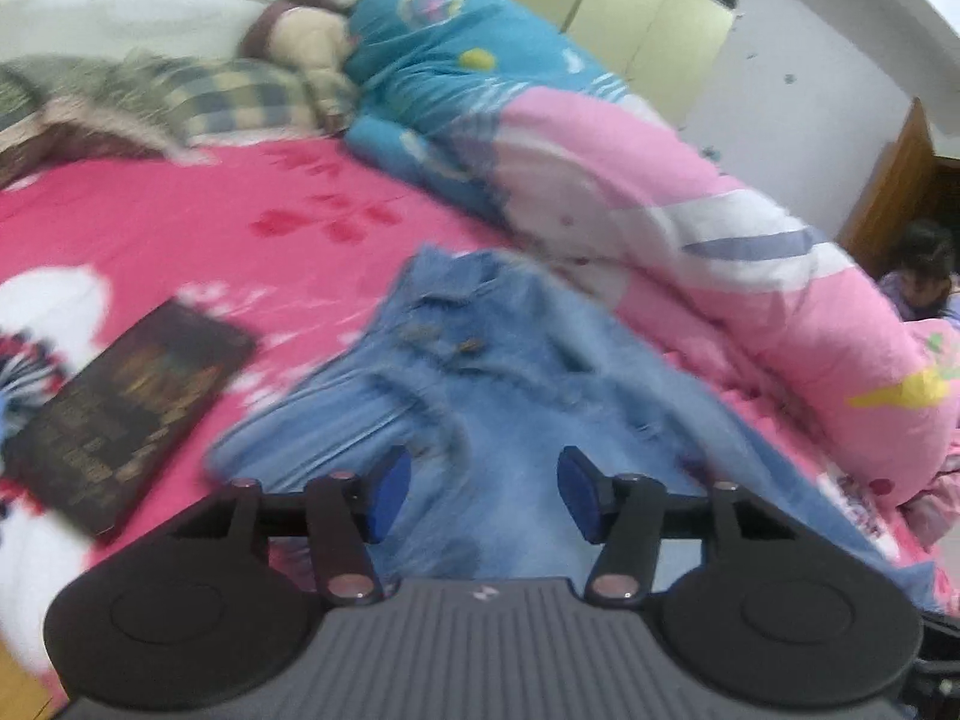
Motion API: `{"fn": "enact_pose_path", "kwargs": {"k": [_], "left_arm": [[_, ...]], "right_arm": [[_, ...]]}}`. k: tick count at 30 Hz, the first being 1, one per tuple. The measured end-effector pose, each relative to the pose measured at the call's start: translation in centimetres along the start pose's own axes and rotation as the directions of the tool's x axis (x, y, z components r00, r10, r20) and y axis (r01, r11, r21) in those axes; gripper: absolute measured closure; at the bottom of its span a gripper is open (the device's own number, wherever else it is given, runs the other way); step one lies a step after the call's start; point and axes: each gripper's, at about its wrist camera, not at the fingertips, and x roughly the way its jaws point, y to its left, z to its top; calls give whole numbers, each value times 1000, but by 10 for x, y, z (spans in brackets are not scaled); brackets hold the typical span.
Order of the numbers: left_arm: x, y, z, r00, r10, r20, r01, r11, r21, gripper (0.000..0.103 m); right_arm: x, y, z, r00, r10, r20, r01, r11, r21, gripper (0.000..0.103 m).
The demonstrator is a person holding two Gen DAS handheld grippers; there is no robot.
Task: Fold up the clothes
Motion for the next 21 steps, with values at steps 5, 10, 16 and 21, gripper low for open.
{"fn": "enact_pose_path", "kwargs": {"k": [5, 10, 16, 21], "left_arm": [[35, -59, 8, 993, -114, -32, 117, 988, 97, 44], [88, -104, 0, 981, -161, -106, 176, 972, 154, 45], [125, -130, -20, 984, -125, -127, 155, 952, 263, 44], [138, -131, -32, 985, -108, -138, 147, 939, 311, 44]], "right_arm": [[-33, -62, 5, 964, -263, 25, 264, 963, -56, 62], [-4, -101, 18, 941, -338, 1, 330, 916, -230, 62], [58, -117, 23, 955, -273, -113, 205, 889, -409, 65], [93, -122, 22, 948, -255, -193, 133, 864, -486, 66]]}}
